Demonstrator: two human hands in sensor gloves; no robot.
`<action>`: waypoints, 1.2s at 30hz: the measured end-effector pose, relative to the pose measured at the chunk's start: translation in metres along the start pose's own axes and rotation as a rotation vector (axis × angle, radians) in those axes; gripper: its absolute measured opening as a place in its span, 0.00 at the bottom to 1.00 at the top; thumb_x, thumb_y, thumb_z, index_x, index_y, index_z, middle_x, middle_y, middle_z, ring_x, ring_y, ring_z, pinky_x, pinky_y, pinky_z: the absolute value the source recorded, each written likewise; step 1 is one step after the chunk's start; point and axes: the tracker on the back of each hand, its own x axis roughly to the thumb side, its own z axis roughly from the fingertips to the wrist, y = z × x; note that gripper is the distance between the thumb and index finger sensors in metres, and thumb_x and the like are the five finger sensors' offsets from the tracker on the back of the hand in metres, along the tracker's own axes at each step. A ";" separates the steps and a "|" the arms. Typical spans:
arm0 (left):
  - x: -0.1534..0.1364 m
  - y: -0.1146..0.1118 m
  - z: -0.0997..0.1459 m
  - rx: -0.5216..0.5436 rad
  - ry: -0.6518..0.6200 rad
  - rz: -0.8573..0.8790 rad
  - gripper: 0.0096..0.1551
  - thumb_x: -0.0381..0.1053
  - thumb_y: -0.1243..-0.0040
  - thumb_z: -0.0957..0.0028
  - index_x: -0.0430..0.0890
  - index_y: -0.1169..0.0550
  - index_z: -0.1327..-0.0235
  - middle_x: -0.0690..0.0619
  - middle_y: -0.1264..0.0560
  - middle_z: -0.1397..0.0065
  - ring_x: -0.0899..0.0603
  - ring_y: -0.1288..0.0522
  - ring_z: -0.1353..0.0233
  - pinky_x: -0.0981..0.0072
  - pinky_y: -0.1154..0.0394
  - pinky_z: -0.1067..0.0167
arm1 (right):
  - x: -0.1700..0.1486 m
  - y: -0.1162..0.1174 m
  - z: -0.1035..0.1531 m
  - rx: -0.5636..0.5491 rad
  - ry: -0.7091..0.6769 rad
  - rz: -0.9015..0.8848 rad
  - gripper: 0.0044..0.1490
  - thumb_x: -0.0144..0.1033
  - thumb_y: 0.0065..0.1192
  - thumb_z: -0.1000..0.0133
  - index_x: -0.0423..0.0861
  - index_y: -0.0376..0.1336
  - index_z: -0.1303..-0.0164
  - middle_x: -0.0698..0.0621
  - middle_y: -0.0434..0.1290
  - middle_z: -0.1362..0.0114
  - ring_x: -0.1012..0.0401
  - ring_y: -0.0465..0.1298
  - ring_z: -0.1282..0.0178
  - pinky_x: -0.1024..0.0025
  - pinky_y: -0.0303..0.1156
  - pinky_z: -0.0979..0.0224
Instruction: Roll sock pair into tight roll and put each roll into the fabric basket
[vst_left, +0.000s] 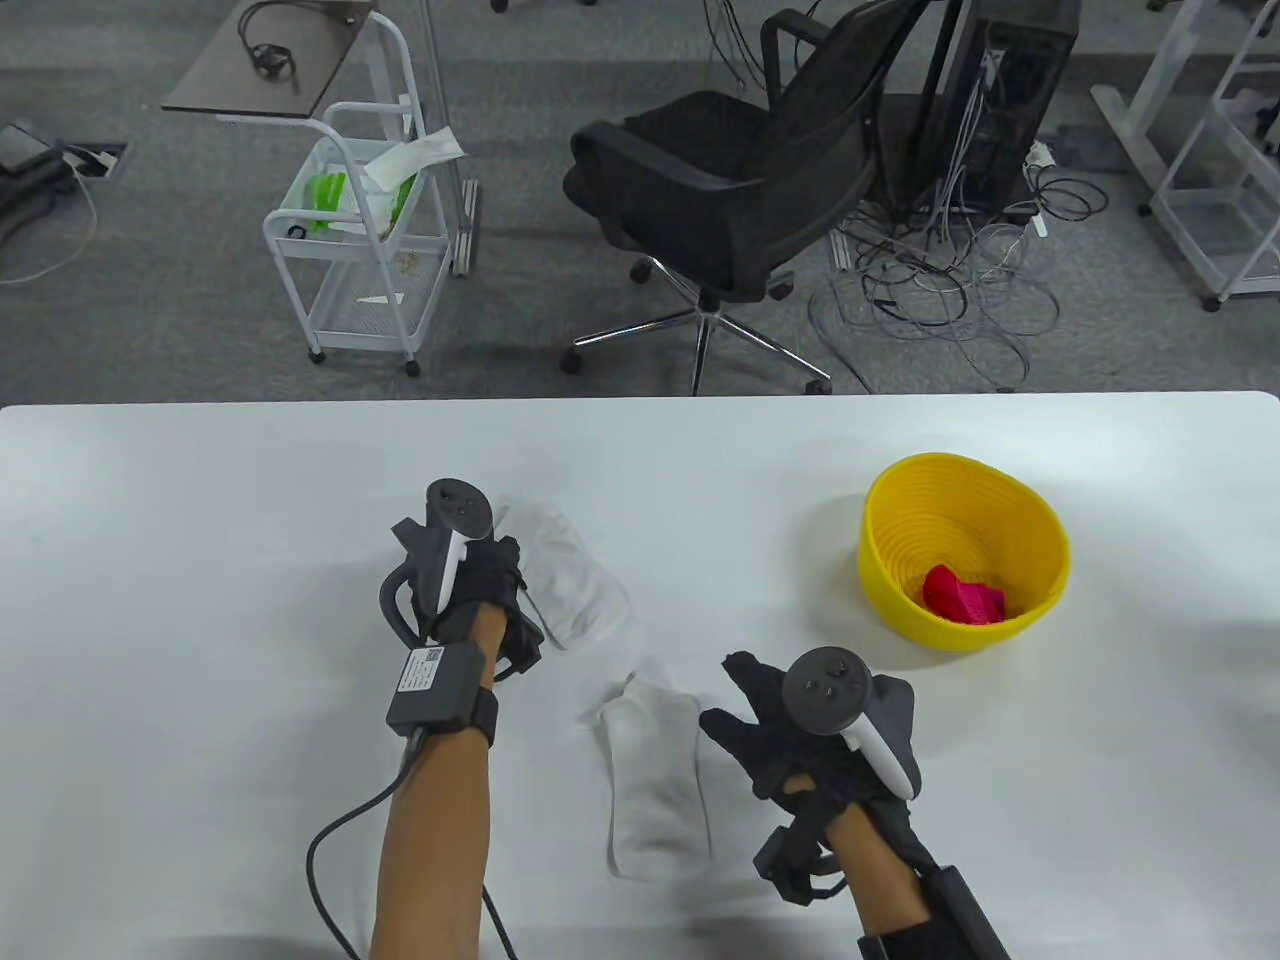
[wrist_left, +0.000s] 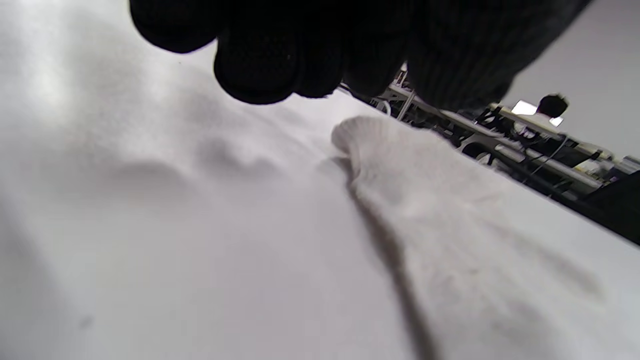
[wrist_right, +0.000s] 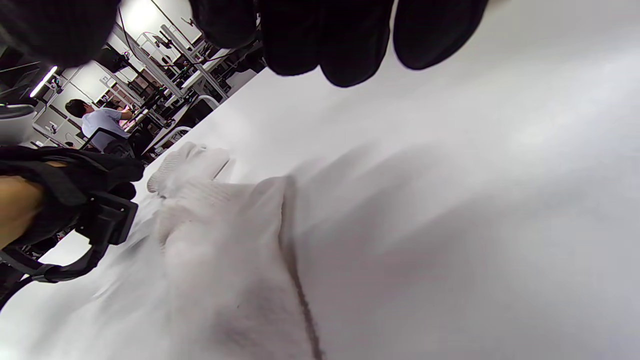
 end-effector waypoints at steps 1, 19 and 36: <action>0.001 -0.002 -0.002 -0.002 0.015 -0.022 0.36 0.61 0.35 0.60 0.56 0.24 0.34 0.53 0.27 0.31 0.44 0.24 0.39 0.54 0.31 0.41 | 0.000 0.000 0.000 0.000 0.002 0.002 0.52 0.71 0.55 0.55 0.60 0.50 0.21 0.53 0.59 0.15 0.50 0.66 0.18 0.44 0.64 0.24; 0.019 -0.013 -0.008 0.071 0.013 -0.247 0.23 0.56 0.29 0.61 0.57 0.15 0.50 0.55 0.19 0.42 0.47 0.21 0.46 0.51 0.31 0.40 | -0.005 -0.004 0.000 -0.015 0.018 -0.020 0.52 0.71 0.55 0.55 0.59 0.51 0.21 0.53 0.60 0.16 0.50 0.67 0.19 0.45 0.65 0.25; 0.028 0.053 0.043 -0.032 -0.258 0.055 0.25 0.54 0.39 0.58 0.54 0.22 0.46 0.52 0.24 0.40 0.45 0.24 0.43 0.48 0.34 0.39 | -0.013 -0.016 0.003 -0.068 0.015 -0.024 0.51 0.69 0.56 0.54 0.57 0.51 0.22 0.50 0.60 0.16 0.48 0.67 0.20 0.43 0.65 0.26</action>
